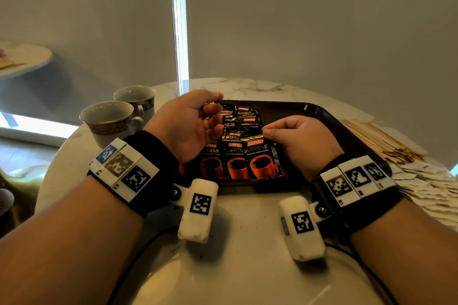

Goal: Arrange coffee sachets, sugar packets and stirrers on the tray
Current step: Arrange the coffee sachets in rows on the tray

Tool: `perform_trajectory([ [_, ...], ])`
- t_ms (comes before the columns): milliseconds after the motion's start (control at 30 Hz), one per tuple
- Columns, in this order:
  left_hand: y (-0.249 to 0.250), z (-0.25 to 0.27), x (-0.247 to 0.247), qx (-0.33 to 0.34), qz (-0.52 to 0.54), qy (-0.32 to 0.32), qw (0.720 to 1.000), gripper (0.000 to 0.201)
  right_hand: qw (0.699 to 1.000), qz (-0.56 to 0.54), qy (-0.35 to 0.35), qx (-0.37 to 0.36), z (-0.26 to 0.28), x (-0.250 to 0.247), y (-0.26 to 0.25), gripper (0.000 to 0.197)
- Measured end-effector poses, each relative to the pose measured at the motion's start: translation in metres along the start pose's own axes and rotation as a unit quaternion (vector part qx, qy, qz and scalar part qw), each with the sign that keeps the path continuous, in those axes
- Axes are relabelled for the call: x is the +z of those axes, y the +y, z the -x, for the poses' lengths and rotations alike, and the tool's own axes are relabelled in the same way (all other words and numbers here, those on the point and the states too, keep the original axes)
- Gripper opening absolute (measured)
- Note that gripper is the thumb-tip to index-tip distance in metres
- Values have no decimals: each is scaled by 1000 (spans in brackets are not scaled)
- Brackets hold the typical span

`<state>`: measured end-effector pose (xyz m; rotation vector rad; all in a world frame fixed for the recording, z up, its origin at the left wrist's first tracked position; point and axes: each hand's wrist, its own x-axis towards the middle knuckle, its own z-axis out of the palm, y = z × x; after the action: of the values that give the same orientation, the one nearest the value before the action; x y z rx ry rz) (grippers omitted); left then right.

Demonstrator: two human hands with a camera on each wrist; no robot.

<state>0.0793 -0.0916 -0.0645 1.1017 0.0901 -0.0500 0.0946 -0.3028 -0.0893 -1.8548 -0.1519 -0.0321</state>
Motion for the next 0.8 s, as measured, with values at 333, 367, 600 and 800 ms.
perform_trajectory([
  [333,0,1,2,1,1,3,1000,14,999,43,20,21,-5,-2,5,6],
  [367,1,1,2,2,1,3,1000,15,999,43,20,24,-5,-2,5,7],
  [600,2,2,1,1,1,2,1000,15,998,45,31,26,-7,-2,6,11],
  [800,2,3,2,-1,1,2,1000,19,995,34,59,74,-6,-2,-3,27],
])
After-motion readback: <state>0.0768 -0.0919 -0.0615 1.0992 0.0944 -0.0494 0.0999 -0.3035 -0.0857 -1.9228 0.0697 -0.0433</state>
